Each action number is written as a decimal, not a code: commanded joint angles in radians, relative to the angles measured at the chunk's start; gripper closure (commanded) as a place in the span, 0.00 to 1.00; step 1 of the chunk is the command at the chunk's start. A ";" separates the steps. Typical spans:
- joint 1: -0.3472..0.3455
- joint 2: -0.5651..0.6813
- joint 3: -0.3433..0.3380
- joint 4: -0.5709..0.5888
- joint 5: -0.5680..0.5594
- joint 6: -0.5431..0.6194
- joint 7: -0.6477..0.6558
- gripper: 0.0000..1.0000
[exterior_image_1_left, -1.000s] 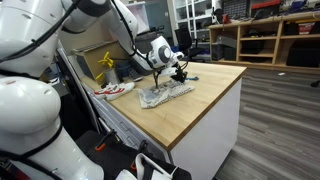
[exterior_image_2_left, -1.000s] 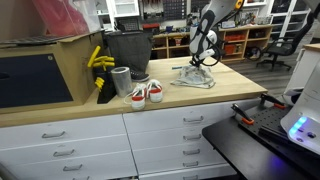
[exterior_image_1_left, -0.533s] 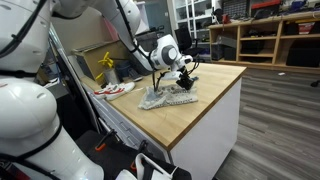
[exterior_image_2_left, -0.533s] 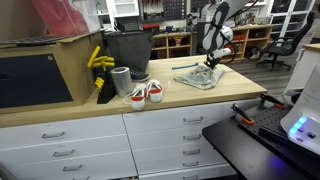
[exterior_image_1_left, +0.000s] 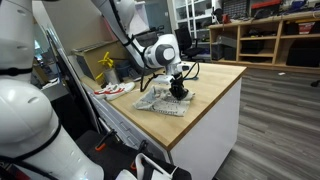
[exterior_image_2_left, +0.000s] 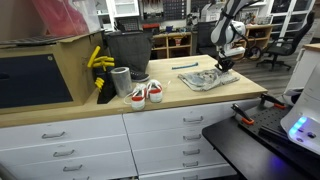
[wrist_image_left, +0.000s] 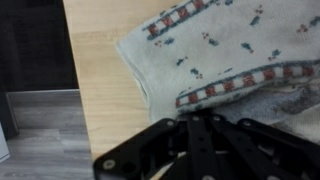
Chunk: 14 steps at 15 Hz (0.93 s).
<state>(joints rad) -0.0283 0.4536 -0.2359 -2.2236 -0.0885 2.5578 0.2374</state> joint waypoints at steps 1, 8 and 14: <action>-0.029 -0.074 0.042 -0.040 0.047 -0.064 -0.017 1.00; -0.010 -0.085 0.069 -0.044 0.033 -0.029 -0.005 1.00; 0.009 -0.012 0.056 -0.022 -0.027 0.052 0.011 1.00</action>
<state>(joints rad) -0.0340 0.4165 -0.1656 -2.2466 -0.0809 2.5505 0.2381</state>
